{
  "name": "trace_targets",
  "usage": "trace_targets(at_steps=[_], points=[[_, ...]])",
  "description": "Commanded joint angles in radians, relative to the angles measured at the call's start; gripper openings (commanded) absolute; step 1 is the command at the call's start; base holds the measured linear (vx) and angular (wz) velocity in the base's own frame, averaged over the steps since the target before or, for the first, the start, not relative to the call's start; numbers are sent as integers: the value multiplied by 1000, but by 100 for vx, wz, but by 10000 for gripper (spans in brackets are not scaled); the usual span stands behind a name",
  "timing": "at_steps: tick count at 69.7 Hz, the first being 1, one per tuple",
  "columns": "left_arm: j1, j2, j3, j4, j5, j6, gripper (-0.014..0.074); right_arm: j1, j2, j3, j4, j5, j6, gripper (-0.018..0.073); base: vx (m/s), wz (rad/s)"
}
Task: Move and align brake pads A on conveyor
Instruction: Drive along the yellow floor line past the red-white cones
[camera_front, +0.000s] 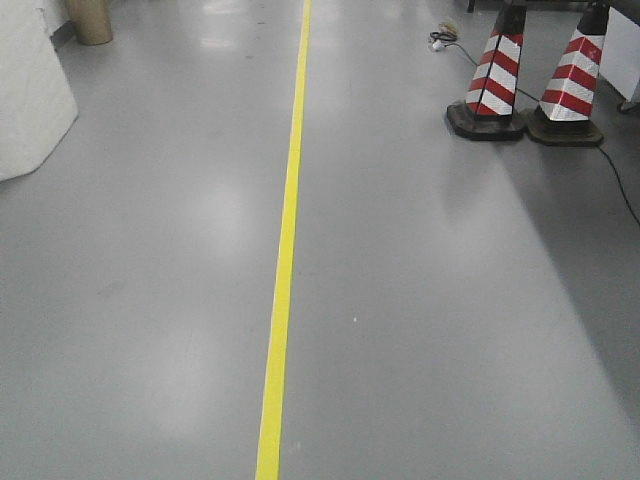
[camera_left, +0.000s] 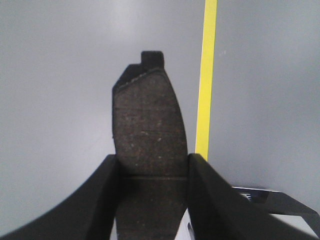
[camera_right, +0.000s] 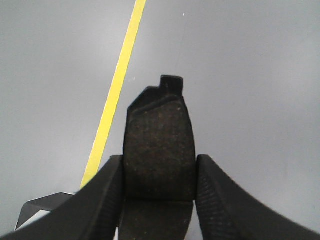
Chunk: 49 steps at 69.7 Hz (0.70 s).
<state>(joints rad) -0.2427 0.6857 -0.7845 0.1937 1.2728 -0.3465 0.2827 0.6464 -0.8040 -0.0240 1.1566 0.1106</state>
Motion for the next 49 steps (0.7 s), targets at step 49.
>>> trace_targets(at_steps=[49], points=[[2, 4, -28, 13, -25, -2, -6, -2, -2, -27, -9, -61, -8, -8, 78, -3]])
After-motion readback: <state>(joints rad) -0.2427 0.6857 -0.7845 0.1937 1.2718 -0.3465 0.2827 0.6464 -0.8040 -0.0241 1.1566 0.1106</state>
